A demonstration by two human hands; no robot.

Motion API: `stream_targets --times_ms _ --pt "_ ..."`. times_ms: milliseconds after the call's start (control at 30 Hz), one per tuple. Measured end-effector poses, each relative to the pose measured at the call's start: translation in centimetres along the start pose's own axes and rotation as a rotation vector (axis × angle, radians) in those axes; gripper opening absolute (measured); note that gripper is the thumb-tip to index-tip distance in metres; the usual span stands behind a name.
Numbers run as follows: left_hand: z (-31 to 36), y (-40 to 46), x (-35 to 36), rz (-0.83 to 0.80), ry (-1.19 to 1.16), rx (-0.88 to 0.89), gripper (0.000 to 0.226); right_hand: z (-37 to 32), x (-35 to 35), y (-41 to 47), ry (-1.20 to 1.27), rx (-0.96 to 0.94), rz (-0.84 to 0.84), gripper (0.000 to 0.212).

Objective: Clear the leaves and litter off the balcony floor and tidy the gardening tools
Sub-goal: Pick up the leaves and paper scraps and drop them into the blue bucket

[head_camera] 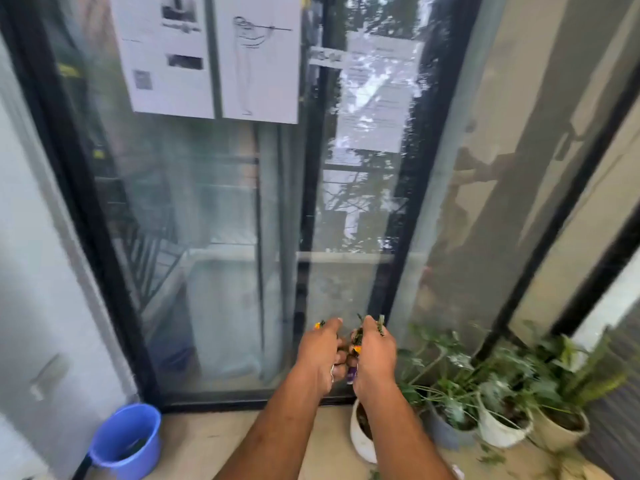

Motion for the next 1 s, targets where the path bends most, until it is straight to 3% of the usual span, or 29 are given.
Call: stream_targets --times_ms 67,333,467,700,1000 --pt "1.4 0.2 -4.7 0.067 -0.048 0.003 0.023 2.5 4.4 -0.6 -0.045 0.014 -0.035 0.044" --pt "7.0 0.7 -24.3 0.325 -0.246 0.046 0.045 12.7 22.4 -5.5 -0.128 0.141 -0.173 0.022" --pt "9.4 0.8 -31.1 0.401 -0.359 0.08 0.037 15.8 29.2 -7.8 -0.144 0.182 -0.22 0.022" --pt "10.4 2.7 -40.1 0.471 -0.445 0.073 0.029 20.8 36.8 -9.0 -0.191 0.252 -0.285 0.024" --pt "11.0 9.4 -48.0 0.561 -0.435 0.014 0.024 26.8 45.5 -4.4 -0.211 0.41 -0.363 0.023"
Point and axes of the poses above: each hand's wrist, its own y-axis towards the middle knuckle, its own x-axis out of the palm, z = x × y, the point moved 6 cm from there along y, towards the middle knuckle, and after that the axes turned 10 degrees about x, right-handed, at the moved point
